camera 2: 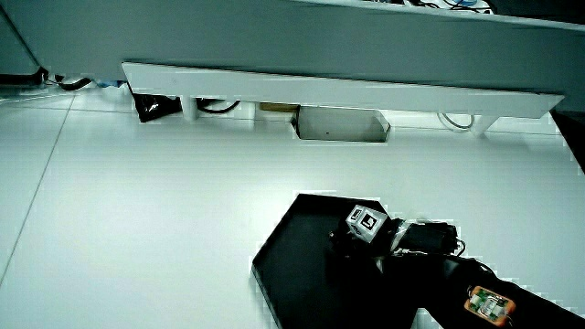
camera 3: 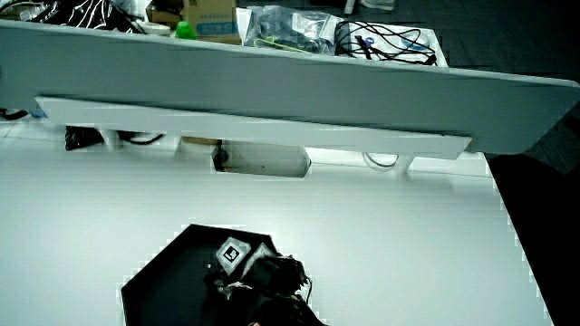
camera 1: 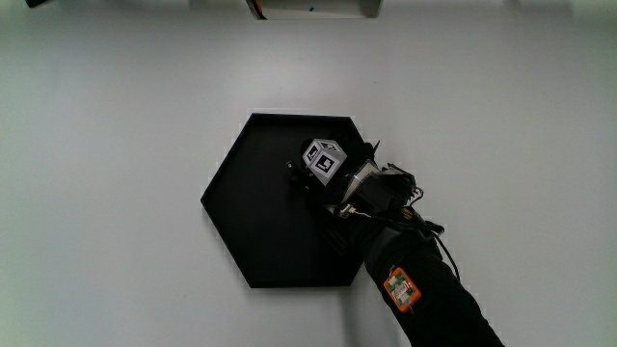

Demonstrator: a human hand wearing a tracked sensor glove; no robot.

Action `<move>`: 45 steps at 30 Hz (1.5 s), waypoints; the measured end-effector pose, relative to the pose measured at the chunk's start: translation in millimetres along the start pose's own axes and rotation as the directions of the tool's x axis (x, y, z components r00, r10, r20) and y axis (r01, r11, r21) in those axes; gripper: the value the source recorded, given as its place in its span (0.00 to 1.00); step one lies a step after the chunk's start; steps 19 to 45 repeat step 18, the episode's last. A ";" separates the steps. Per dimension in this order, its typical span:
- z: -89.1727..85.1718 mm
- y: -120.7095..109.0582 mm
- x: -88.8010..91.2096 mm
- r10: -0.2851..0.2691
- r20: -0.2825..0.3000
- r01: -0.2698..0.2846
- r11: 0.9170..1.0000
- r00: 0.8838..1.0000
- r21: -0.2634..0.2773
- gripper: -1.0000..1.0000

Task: Pick black tape from plate

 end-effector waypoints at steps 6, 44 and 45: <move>1.6 -9.0 5.6 -0.007 -0.054 0.011 0.998 0.999 0.062 1.00; 35.2 -61.7 29.7 0.001 -0.152 0.045 0.951 0.988 0.305 1.00; 35.2 -61.7 29.7 0.001 -0.152 0.045 0.951 0.988 0.305 1.00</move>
